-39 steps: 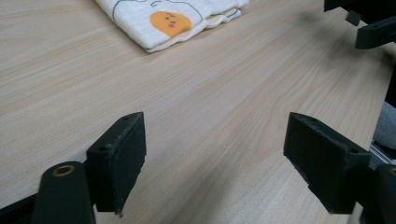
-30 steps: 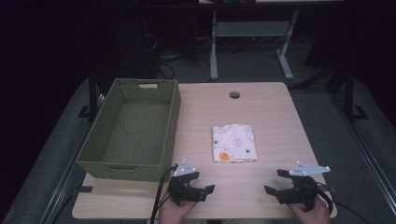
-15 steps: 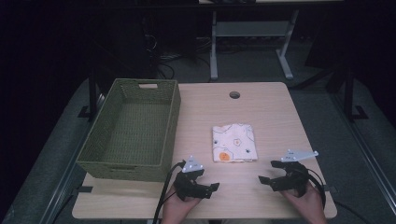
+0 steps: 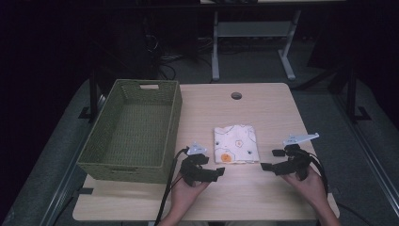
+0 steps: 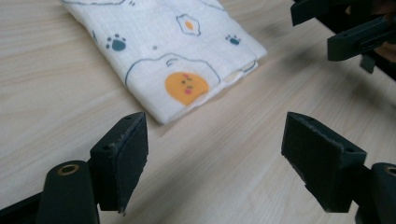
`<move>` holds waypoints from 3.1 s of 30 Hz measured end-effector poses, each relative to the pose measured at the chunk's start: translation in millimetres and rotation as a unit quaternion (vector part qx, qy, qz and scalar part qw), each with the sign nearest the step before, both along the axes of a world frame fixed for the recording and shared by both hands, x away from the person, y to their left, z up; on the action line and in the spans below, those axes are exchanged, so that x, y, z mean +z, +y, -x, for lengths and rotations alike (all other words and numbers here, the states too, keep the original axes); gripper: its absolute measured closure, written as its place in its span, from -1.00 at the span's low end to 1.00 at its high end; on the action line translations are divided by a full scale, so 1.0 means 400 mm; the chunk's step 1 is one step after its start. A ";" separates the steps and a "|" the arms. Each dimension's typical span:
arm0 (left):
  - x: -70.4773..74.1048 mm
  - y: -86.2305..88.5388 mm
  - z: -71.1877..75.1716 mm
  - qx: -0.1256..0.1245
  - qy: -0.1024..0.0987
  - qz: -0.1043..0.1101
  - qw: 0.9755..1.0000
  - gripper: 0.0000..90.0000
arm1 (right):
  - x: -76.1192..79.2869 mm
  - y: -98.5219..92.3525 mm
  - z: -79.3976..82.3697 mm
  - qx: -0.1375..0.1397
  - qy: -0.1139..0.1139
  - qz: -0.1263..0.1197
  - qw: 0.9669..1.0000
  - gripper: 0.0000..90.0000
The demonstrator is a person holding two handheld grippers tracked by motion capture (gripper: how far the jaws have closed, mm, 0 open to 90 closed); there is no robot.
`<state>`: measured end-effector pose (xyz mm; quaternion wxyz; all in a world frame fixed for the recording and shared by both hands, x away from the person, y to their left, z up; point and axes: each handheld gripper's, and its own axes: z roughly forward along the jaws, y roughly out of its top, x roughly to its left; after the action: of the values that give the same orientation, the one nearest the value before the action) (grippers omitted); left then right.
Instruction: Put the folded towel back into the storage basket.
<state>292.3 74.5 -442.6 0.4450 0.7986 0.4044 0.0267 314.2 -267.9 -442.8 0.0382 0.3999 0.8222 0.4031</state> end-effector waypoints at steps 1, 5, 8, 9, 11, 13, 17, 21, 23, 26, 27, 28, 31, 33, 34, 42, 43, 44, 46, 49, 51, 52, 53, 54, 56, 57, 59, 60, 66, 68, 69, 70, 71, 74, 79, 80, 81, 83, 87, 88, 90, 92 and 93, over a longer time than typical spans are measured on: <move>0.001 -0.001 -0.003 0.000 0.001 -0.001 1.000 -0.49 | 0.004 0.002 -0.006 -0.001 0.004 0.003 1.000 -0.69; 0.008 -0.007 -0.020 0.002 0.005 0.000 1.000 -0.49 | 0.014 0.007 -0.029 0.001 0.005 0.001 1.000 -0.68; 0.011 -0.012 -0.029 0.003 0.004 -0.002 1.000 -0.49 | 0.020 0.016 -0.050 0.001 0.011 0.009 1.000 -0.68; 0.010 -0.015 -0.037 0.002 0.012 0.001 1.000 -0.49 | 0.021 0.017 -0.054 0.001 0.008 0.007 1.000 -0.68; 0.011 -0.022 -0.045 0.003 0.014 -0.004 1.000 -0.49 | 0.021 0.019 -0.064 0.001 0.013 -0.003 1.000 -0.68; 0.011 -0.029 -0.052 0.006 0.016 -0.011 1.000 -0.49 | 0.020 0.021 -0.073 0.002 0.022 0.002 1.000 -0.68; 0.007 -0.039 -0.078 0.012 0.028 -0.012 0.999 -0.48 | 0.029 0.031 -0.097 0.005 0.024 0.000 1.000 -0.67; 0.002 -0.050 -0.094 0.020 0.034 -0.019 0.999 -0.48 | 0.038 0.049 -0.121 0.010 0.028 0.005 1.000 -0.67; 0.003 -0.056 -0.095 0.022 0.040 -0.009 0.999 -0.44 | 0.039 0.055 -0.137 0.017 0.033 0.005 0.999 -0.63; 0.009 -0.068 -0.097 0.025 0.031 -0.020 0.999 -0.43 | 0.040 0.062 -0.155 0.014 0.033 0.018 0.999 -0.62; 0.012 -0.071 -0.102 0.025 0.029 -0.022 0.999 -0.43 | 0.043 0.068 -0.172 0.016 0.038 0.022 0.999 -0.61; 0.013 -0.073 -0.106 0.026 0.031 -0.020 0.999 -0.43 | 0.043 0.068 -0.172 0.016 0.038 0.022 0.999 -0.61; 0.010 -0.076 -0.128 0.034 0.041 -0.013 0.998 -0.34 | 0.049 0.079 -0.204 0.016 0.039 0.035 0.999 -0.59; 0.009 -0.077 -0.133 0.034 0.043 -0.017 0.998 -0.33 | 0.051 0.081 -0.212 0.014 0.041 0.037 0.998 -0.57; 0.007 -0.079 -0.137 0.036 0.044 -0.017 0.998 -0.33 | 0.052 0.082 -0.220 0.012 0.036 0.038 0.999 -0.55; -0.011 -0.079 -0.165 0.045 0.065 -0.010 0.997 -0.15 | 0.033 0.092 -0.269 0.004 0.048 0.033 0.998 -0.48; -0.012 -0.080 -0.165 0.050 0.066 -0.011 0.996 -0.14 | 0.031 0.094 -0.274 0.002 0.048 0.031 0.998 -0.48; -0.013 -0.079 -0.166 0.053 0.069 -0.013 0.996 -0.13 | 0.030 0.096 -0.278 0.002 0.051 0.032 0.998 -0.48; -0.014 -0.078 -0.167 0.053 0.068 -0.021 0.996 -0.13 | 0.027 0.105 -0.286 0.000 0.049 0.042 0.998 -0.42; -0.014 -0.075 -0.167 0.052 0.065 -0.028 0.996 -0.09 | 0.027 0.115 -0.297 -0.001 0.043 0.048 0.998 -0.37; -0.018 -0.074 -0.168 0.052 0.070 -0.025 0.996 -0.07 | 0.017 0.125 -0.305 -0.003 0.044 0.053 0.998 -0.35; -0.020 -0.074 -0.170 0.051 0.072 -0.027 0.996 -0.07 | 0.013 0.127 -0.308 -0.003 0.044 0.055 0.997 -0.36; -0.021 -0.074 -0.171 0.052 0.071 -0.030 0.996 -0.07 | 0.004 0.128 -0.314 -0.004 0.048 0.052 0.998 -0.36; -0.024 -0.073 -0.173 0.053 0.074 -0.033 0.995 -0.07 | 0.002 0.128 -0.316 -0.004 0.048 0.053 0.997 -0.36; -0.026 -0.073 -0.174 0.052 0.076 -0.035 0.995 -0.06 | -0.001 0.127 -0.318 -0.008 0.044 0.059 0.997 -0.36; -0.030 -0.072 -0.174 0.053 0.077 -0.038 0.995 -0.06 | -0.002 0.127 -0.320 -0.013 0.043 0.061 0.997 -0.36; -0.037 -0.068 -0.177 0.055 0.085 -0.037 0.994 -0.04 | -0.009 0.122 -0.327 -0.023 0.042 0.063 0.997 -0.35; -0.037 -0.068 -0.177 0.055 0.085 -0.037 0.994 -0.03 | -0.009 0.122 -0.327 -0.023 0.042 0.063 0.997 -0.35; -0.047 -0.069 -0.181 0.059 0.087 -0.042 0.994 0.04 | -0.020 0.125 -0.337 -0.024 0.043 0.071 0.996 -0.30; -0.047 -0.072 -0.181 0.058 0.086 -0.043 0.994 0.06 | -0.026 0.130 -0.338 -0.023 0.045 0.076 0.996 -0.27; -0.047 -0.074 -0.181 0.061 0.085 -0.044 0.994 0.06 | -0.026 0.130 -0.337 -0.022 0.040 0.081 0.996 -0.17; -0.047 -0.074 -0.181 0.061 0.085 -0.044 0.994 0.06 | -0.026 0.130 -0.337 -0.023 0.041 0.079 0.996 -0.13; -0.048 -0.077 -0.181 0.062 0.081 -0.047 0.994 0.08 | -0.028 0.128 -0.338 -0.024 0.042 0.075 0.996 -0.12; -0.048 -0.079 -0.181 0.061 0.078 -0.051 0.994 0.18 | -0.030 0.128 -0.340 -0.023 0.044 0.078 0.996 -0.09; -0.049 -0.083 -0.181 0.061 0.072 -0.056 0.994 0.33 | -0.039 0.137 -0.335 -0.021 0.047 0.094 0.994 0.06; -0.049 -0.083 -0.182 0.061 0.072 -0.058 0.994 0.33 | -0.039 0.137 -0.335 -0.021 0.047 0.094 0.994 0.06; -0.049 -0.084 -0.183 0.063 0.070 -0.062 0.994 0.38 | -0.038 0.141 -0.332 -0.020 0.045 0.100 0.994 0.14; -0.049 -0.086 -0.185 0.063 0.069 -0.064 0.994 0.45 | -0.037 0.142 -0.331 -0.018 0.046 0.101 0.994 0.26; -0.051 -0.084 -0.187 0.056 0.068 -0.067 0.994 0.61 | -0.037 0.143 -0.330 -0.015 0.056 0.091 0.994 0.47; -0.051 -0.084 -0.187 0.056 0.068 -0.067 0.994 0.64 | -0.037 0.143 -0.330 -0.015 0.056 0.091 0.994 0.47; -0.053 -0.084 -0.188 0.054 0.066 -0.065 0.994 0.73 | -0.039 0.139 -0.329 -0.017 0.068 0.077 0.995 0.56; -0.054 -0.085 -0.188 0.051 0.068 -0.063 0.994 0.79 | -0.045 0.131 -0.329 -0.019 0.079 0.053 0.995 0.65; -0.053 -0.088 -0.189 0.048 0.065 -0.064 0.995 0.82 | -0.051 0.120 -0.331 -0.021 0.101 0.025 0.994 0.72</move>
<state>368.0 39.4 -463.8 0.3643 0.8050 0.4676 0.0220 446.7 -219.9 -463.4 -0.0266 0.4550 0.8231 0.3387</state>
